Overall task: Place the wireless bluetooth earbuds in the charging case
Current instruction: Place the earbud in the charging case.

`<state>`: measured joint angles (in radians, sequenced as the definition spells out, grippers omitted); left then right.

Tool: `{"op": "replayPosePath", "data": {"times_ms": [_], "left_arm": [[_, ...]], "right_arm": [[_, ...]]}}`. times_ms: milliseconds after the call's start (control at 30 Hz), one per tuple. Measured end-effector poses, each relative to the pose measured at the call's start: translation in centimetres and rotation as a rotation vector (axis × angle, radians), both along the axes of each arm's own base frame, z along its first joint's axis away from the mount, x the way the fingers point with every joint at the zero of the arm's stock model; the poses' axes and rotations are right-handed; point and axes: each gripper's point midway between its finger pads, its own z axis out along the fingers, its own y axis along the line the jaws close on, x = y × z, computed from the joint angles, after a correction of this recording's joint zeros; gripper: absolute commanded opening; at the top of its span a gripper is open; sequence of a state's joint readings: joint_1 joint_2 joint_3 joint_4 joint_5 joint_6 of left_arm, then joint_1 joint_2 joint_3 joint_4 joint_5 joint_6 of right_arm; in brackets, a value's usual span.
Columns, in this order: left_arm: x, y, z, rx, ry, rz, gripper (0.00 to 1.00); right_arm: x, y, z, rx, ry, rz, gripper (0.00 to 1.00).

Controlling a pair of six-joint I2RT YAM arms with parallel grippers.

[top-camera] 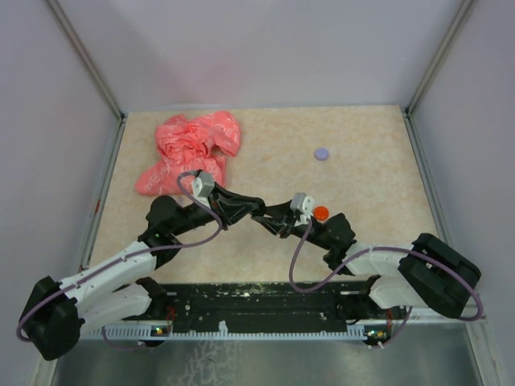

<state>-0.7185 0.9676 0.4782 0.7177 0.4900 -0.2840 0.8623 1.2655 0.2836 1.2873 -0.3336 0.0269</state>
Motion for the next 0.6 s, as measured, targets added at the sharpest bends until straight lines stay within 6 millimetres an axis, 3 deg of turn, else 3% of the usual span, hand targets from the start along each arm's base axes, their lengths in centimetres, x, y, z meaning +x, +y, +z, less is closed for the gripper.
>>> {"op": "replayPosePath", "data": {"times_ms": [600], "left_arm": [[0.01,-0.10,-0.45,0.030,-0.038,0.001,0.11]], "right_arm": [[0.02,0.03,-0.25,-0.006,0.010,0.001,0.00]]}}
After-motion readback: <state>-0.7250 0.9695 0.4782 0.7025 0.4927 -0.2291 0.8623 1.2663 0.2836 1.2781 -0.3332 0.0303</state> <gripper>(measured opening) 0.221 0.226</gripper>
